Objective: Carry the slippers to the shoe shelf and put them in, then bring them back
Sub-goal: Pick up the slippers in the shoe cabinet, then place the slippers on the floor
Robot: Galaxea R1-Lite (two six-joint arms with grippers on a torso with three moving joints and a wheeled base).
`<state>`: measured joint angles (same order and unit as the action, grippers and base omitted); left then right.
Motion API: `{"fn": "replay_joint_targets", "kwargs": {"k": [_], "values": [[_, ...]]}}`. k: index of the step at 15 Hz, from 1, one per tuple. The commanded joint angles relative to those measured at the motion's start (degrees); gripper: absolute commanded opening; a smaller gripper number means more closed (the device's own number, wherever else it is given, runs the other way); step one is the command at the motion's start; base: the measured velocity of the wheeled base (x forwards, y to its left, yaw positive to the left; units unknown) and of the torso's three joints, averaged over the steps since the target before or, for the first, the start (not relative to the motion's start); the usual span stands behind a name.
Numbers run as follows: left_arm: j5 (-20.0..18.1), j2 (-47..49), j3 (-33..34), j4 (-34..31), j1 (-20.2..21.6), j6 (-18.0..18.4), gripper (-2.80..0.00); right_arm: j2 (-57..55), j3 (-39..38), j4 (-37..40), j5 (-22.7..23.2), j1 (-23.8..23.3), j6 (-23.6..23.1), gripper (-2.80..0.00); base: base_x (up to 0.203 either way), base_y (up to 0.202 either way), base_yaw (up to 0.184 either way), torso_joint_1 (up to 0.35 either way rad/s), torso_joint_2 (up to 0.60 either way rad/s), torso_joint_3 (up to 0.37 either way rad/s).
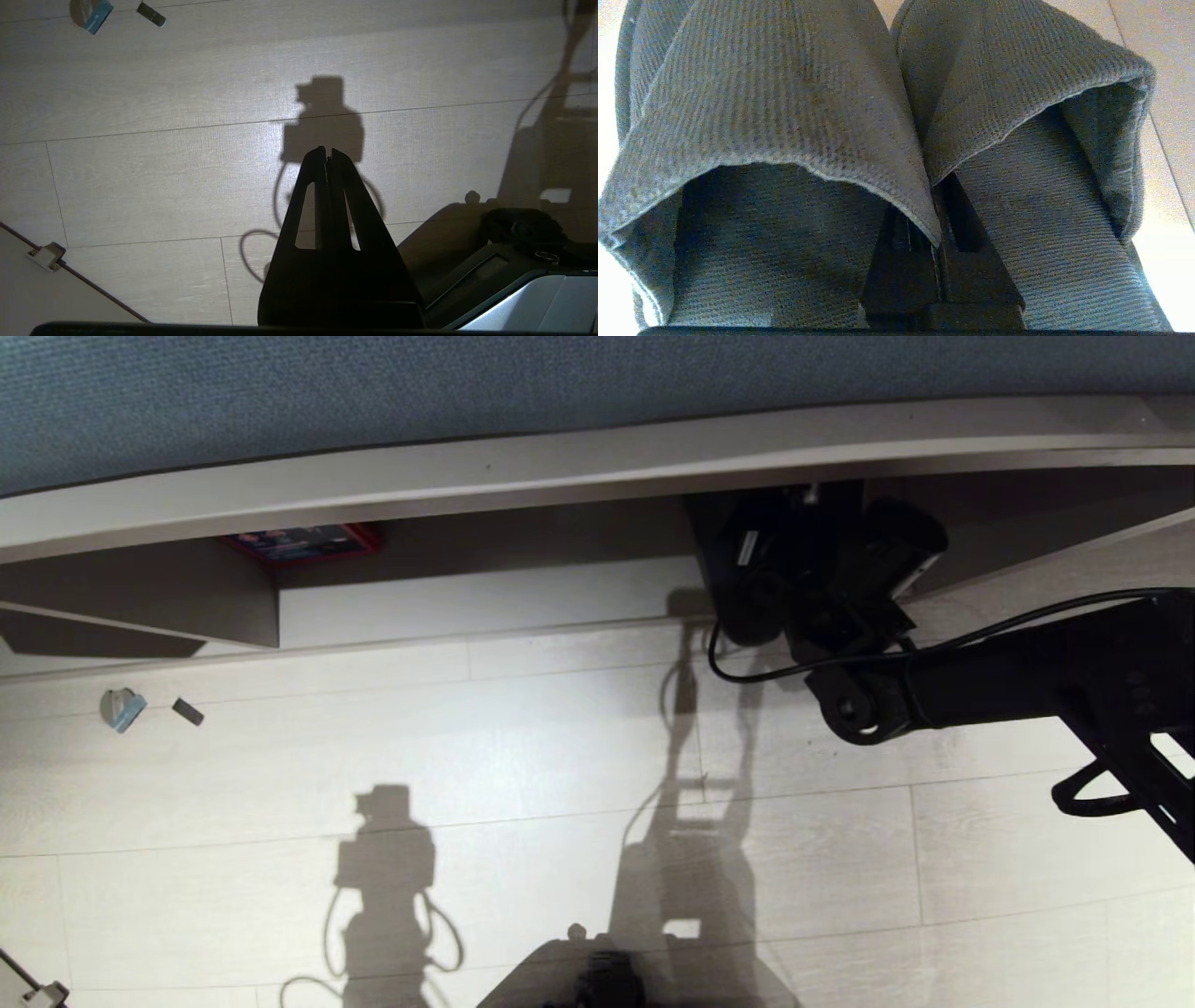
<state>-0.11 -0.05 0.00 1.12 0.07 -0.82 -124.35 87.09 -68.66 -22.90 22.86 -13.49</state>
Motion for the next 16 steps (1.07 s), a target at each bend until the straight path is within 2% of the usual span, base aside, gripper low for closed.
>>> {"fn": "replay_joint_targets", "kwargs": {"k": [1, 7, 12, 16], "values": [[0.0, 0.0, 0.4, 0.0, 0.0, 0.0, -2.80, 4.8, -8.4, -3.3, -0.8, 2.8, -0.5, -2.80, 0.000, 0.000, 0.000, 0.000, 0.00, 0.000], [0.0, 0.0, 0.4, 0.0, 0.0, -0.1, -2.80, 15.2, -26.9, -9.3, -2.1, 7.6, -3.5, -2.80, 0.000, 0.000, 0.000, 0.000, 0.00, 0.000], [0.0, 0.0, 0.4, 0.0, 0.0, -0.1, -2.80, 25.4, -41.3, -9.6, -3.3, 11.4, -4.0, -2.80, 0.000, 0.000, 0.000, 0.000, 0.00, 0.000], [0.0, 0.0, 0.4, 0.0, 0.0, 0.0, -2.80, 32.1, -52.0, -9.2, -2.7, 12.8, -4.2, -2.80, 0.000, 0.000, 0.000, 0.000, 0.00, 0.000]]}}
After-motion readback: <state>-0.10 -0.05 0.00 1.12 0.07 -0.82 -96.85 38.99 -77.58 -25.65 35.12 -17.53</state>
